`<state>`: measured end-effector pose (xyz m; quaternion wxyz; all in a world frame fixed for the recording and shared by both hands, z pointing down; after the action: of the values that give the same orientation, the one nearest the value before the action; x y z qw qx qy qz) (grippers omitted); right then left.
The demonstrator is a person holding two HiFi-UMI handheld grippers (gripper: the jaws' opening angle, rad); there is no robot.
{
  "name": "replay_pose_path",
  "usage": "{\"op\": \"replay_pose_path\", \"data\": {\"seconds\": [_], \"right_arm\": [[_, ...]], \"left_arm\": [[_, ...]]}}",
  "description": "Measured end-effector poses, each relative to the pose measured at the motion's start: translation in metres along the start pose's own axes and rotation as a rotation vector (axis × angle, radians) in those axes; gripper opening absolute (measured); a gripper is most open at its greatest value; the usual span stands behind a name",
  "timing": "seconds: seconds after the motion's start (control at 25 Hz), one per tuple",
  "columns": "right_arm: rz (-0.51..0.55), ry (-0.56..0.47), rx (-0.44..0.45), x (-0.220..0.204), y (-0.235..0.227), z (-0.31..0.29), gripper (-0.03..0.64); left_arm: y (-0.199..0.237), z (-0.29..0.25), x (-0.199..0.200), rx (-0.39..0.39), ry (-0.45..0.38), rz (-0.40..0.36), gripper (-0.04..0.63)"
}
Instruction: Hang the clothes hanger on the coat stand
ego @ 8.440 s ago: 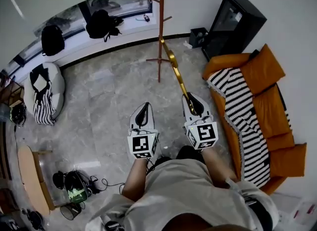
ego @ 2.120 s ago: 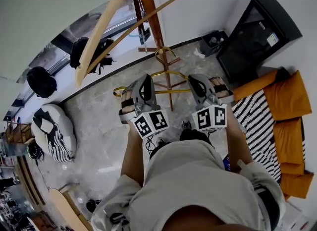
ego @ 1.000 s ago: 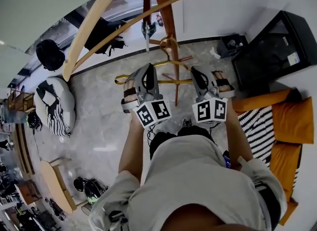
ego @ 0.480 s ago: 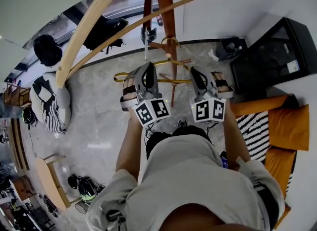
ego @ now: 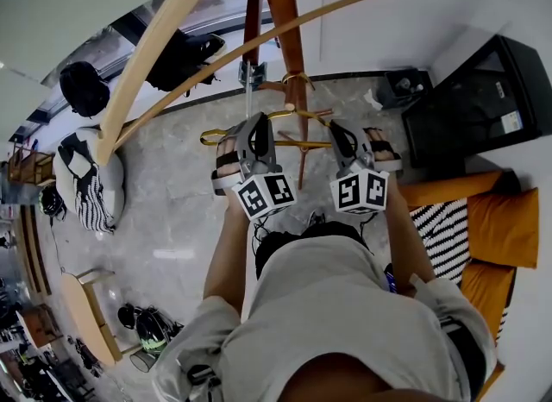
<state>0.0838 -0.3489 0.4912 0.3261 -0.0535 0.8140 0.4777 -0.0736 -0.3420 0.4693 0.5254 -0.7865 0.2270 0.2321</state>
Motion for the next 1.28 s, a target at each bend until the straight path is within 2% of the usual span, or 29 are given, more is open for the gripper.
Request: {"op": "replay_pose_path", "data": {"seconds": [0.36, 0.84, 1.08, 1.28], "right_arm": [[-0.008, 0.002, 0.011, -0.004, -0.002, -0.013, 0.019], [-0.048, -0.019, 0.001, -0.009, -0.008, -0.018, 0.037], [-0.09, -0.045, -0.007, -0.012, -0.016, -0.024, 0.046], [-0.227, -0.073, 0.003, -0.019, -0.026, -0.02, 0.122]], "left_arm": [[0.0, -0.014, -0.004, 0.037, 0.024, 0.0, 0.033], [-0.007, -0.017, -0.002, 0.03, 0.042, 0.041, 0.034], [-0.013, -0.019, 0.001, 0.0, 0.045, 0.109, 0.034], [-0.025, -0.016, 0.002, -0.069, 0.013, 0.26, 0.032]]}}
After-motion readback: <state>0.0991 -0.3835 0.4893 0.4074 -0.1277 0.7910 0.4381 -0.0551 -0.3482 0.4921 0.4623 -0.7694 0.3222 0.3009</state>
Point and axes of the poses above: the fingertips, and each gripper's own axes: z backward along the fingers, y to its left, x out of its top, the point moved 6 cm from there along z, backward along the fingers, and after that the axes turned 4 degrees about -x, right-handed, at the moved point
